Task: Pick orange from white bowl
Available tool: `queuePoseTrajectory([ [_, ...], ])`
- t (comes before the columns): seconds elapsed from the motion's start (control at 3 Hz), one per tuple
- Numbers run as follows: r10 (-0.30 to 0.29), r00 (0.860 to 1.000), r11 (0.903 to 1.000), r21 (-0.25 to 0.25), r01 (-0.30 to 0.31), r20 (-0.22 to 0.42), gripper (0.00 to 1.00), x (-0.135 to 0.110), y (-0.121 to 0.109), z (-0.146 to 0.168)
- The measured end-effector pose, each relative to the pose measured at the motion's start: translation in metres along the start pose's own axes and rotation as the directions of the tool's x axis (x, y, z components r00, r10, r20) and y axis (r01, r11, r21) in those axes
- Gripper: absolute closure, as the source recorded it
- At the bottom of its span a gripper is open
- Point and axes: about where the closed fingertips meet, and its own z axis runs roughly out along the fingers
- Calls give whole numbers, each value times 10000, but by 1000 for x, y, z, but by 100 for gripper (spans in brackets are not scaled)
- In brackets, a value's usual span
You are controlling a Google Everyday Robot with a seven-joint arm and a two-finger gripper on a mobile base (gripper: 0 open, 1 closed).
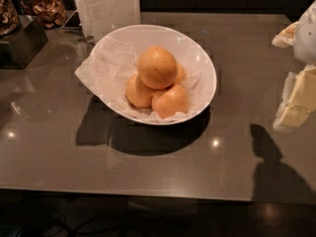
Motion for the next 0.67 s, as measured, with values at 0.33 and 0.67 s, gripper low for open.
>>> queuePoseTrajectory([
  [0.33,-1,10000,10000,0,1,1,0,0,0,0],
  [0.67,-210,9991,9997,-98,214,380,0,-12,-3,3],
])
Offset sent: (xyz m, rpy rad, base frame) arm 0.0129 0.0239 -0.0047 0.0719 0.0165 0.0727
